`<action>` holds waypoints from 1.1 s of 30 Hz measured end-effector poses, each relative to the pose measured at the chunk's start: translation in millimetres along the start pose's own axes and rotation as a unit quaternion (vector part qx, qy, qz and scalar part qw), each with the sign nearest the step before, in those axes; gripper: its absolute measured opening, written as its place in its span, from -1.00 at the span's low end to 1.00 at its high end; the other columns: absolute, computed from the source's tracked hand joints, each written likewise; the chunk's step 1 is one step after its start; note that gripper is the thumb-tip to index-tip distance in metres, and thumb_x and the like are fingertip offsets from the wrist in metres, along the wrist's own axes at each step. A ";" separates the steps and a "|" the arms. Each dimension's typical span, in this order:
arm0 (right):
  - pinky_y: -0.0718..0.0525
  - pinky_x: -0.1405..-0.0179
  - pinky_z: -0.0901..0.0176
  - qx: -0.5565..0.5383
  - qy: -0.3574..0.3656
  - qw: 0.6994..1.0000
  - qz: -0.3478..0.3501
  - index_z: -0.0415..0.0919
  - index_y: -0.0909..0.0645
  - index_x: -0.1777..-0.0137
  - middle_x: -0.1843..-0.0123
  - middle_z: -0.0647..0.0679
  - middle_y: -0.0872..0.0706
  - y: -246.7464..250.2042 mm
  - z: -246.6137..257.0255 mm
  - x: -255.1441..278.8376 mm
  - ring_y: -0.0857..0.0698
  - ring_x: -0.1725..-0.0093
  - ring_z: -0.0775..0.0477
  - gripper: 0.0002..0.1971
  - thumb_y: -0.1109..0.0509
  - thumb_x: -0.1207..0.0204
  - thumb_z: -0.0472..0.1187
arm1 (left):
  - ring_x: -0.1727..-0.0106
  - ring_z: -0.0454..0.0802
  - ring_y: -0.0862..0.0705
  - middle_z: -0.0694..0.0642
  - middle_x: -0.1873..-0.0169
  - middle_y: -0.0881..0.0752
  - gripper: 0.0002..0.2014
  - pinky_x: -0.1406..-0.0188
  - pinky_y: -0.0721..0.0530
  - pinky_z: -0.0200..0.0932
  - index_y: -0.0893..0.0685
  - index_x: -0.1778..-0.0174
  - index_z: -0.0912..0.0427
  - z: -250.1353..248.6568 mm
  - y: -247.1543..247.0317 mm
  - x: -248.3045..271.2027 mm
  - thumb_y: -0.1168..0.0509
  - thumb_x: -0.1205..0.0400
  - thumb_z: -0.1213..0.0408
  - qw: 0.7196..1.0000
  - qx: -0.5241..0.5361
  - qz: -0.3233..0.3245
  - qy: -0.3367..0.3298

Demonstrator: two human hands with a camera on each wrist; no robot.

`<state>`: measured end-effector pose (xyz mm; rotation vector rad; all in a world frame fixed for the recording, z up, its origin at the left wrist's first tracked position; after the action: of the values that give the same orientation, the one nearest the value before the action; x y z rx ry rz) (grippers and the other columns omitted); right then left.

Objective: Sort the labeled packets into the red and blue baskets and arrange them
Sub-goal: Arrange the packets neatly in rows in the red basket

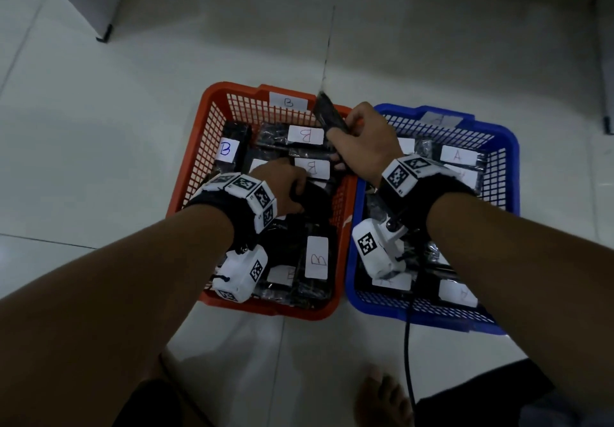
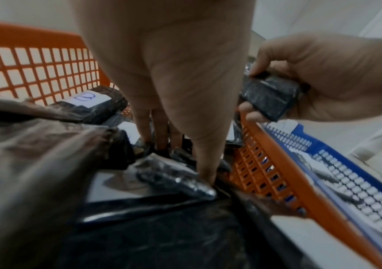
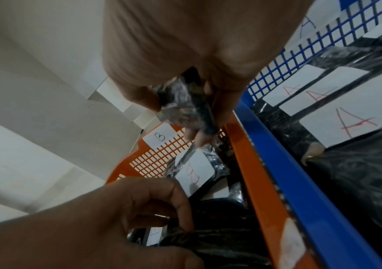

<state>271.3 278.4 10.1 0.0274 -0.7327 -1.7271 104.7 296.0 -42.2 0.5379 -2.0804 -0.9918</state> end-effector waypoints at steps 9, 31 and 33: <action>-0.51 0.27 0.16 0.086 0.047 0.995 0.017 -0.03 -0.51 -0.11 0.16 0.01 -0.66 -16.0 7.4 -8.0 -0.65 0.23 0.03 -0.61 -0.26 -0.57 0.28 | 0.13 -0.15 -0.71 -0.07 0.17 -0.76 -0.74 0.12 -0.68 -0.23 -0.75 0.15 0.04 23.5 40.2 20.5 -0.63 -0.32 0.13 0.975 0.205 0.021 0.083; -0.50 -0.10 0.18 0.215 0.103 0.962 0.130 -0.01 -0.47 -0.41 -0.32 -0.02 -0.63 -87.3 15.0 -27.3 -0.62 -0.25 -0.10 -0.60 -0.32 -0.58 -0.02 | 0.35 0.15 -0.55 0.22 0.34 -0.71 -0.51 0.29 -0.44 -0.10 -0.58 0.29 0.22 88.0 68.8 36.2 -0.11 -0.70 -0.13 0.931 0.014 -0.314 0.188; -0.51 -0.02 0.22 0.159 0.065 0.978 0.117 -0.02 -0.54 -0.29 -0.14 0.01 -0.68 -92.1 17.9 -28.6 -0.65 -0.08 -0.05 -0.72 -0.33 -0.60 -0.06 | 0.24 0.23 -0.67 0.24 0.26 -0.74 -0.56 0.21 -0.58 -0.07 -0.62 0.18 0.25 93.1 66.2 33.5 -0.13 -0.70 -0.08 0.926 0.055 -0.297 0.226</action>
<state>192.8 321.3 -30.0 0.2624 -0.8728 -1.3584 8.0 359.1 -13.2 1.3753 -1.5814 -0.9566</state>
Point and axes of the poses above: each hand's wrist, its own x-axis away from the middle knuckle, its own y-axis out of the back of the hand, z = x × y, the point moved 2 cm from there along -x, towards the middle knuckle
